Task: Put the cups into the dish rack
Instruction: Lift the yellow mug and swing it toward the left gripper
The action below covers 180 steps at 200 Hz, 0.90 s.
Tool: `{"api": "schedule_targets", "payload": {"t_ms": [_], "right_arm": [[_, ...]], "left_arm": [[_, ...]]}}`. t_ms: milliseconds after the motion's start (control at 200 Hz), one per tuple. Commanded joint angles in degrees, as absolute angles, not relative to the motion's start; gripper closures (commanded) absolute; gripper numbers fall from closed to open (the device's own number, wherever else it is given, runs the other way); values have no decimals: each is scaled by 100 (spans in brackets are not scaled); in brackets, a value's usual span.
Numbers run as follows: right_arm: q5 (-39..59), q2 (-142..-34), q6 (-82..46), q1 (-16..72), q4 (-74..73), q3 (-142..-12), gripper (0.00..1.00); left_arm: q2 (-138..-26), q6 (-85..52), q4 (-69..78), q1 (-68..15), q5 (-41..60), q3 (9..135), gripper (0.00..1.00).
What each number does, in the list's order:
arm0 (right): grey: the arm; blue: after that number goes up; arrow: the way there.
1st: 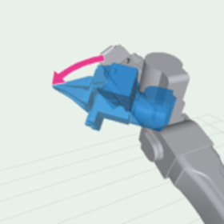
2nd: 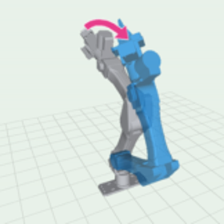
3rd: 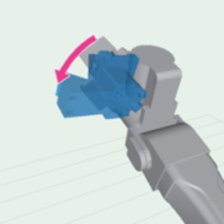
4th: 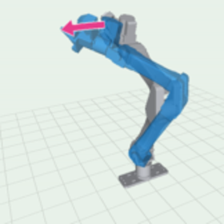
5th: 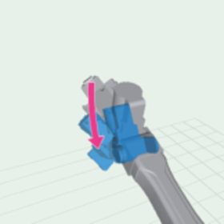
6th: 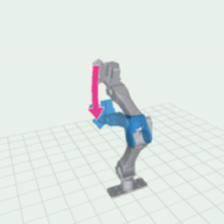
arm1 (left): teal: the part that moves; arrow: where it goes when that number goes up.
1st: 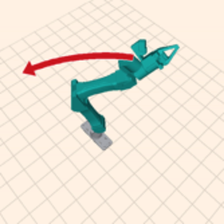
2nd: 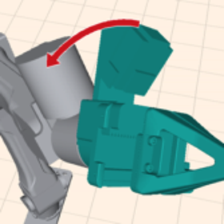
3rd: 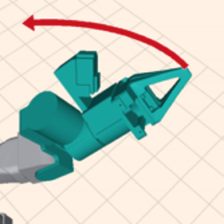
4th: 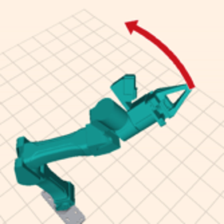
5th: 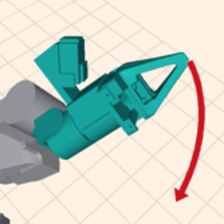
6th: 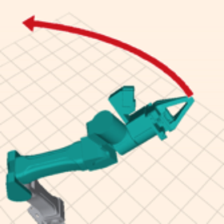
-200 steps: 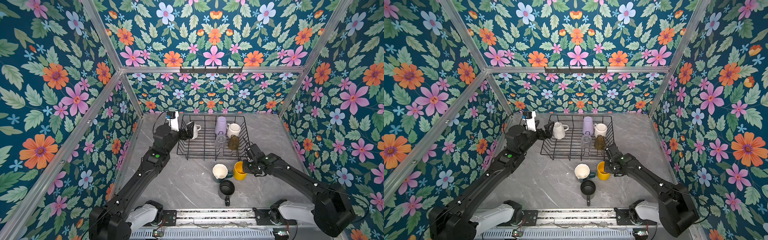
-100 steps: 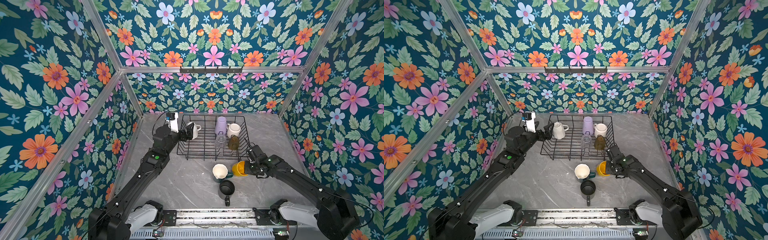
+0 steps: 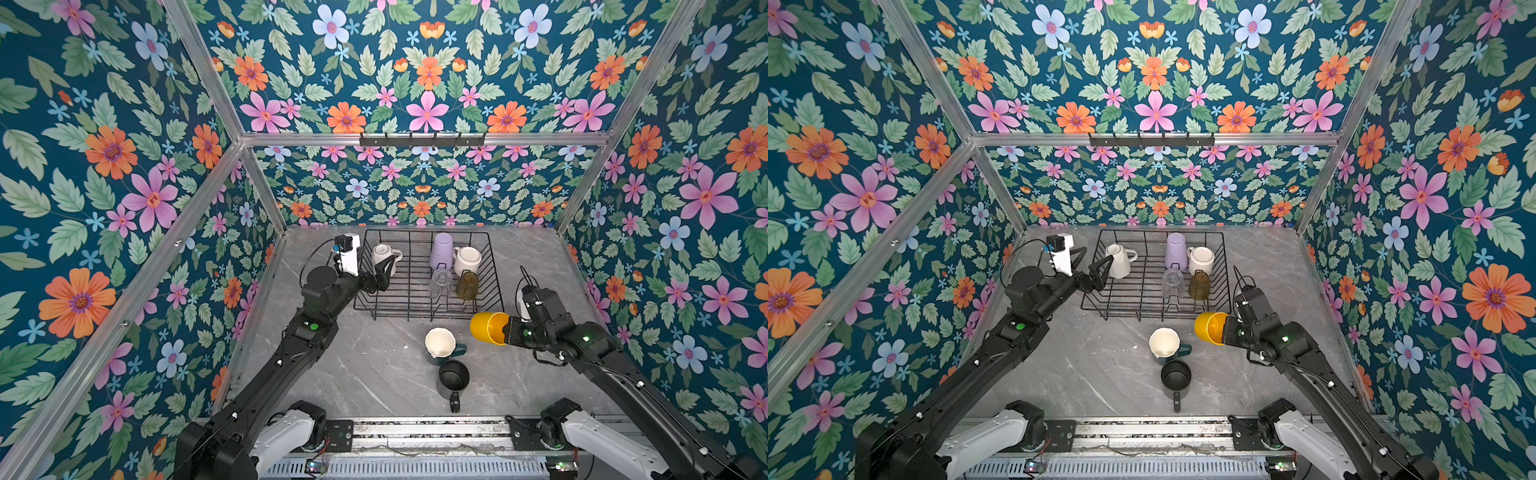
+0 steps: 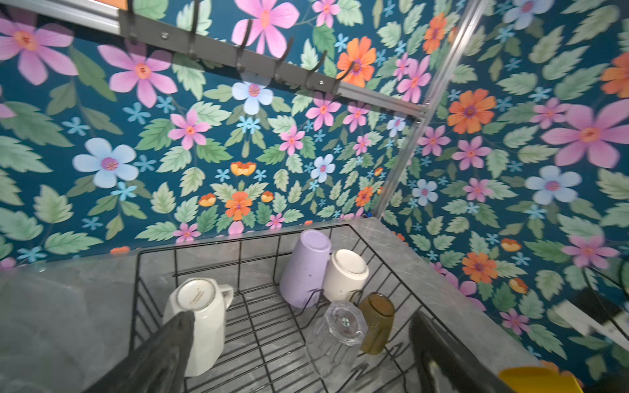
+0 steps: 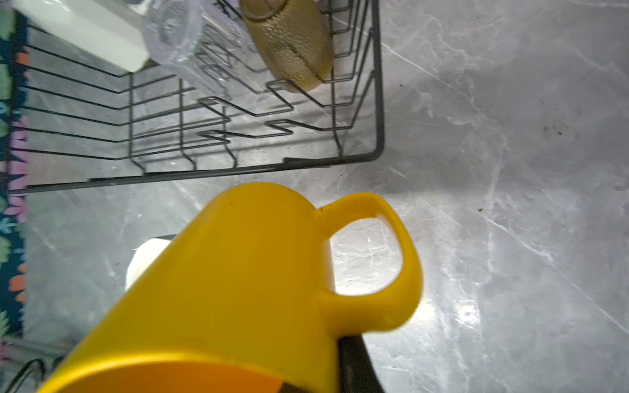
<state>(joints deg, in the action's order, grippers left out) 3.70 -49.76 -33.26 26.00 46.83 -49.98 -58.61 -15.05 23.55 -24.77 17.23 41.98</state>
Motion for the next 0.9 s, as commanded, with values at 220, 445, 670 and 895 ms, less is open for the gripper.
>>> {"api": "schedule_targets", "payload": {"t_ms": [220,445,670,895], "right_arm": [[2413,-4944,-3837,2524,3236,-5239,100],[3600,-5320,-4319,2373,1969,-5179,100],[4579,-5712,-4913,2294,711,-5118,100],[5119,-6053,-5310,2288,-50,-5184,100]], "left_arm": [[-5784,-1511,3946,-2479,4258,3761,0],[-5829,-1677,4247,-2479,5345,3718,0],[-5788,-1742,4305,-2482,5725,3680,0],[-5812,-1744,4315,-2483,5907,3691,0]]}}
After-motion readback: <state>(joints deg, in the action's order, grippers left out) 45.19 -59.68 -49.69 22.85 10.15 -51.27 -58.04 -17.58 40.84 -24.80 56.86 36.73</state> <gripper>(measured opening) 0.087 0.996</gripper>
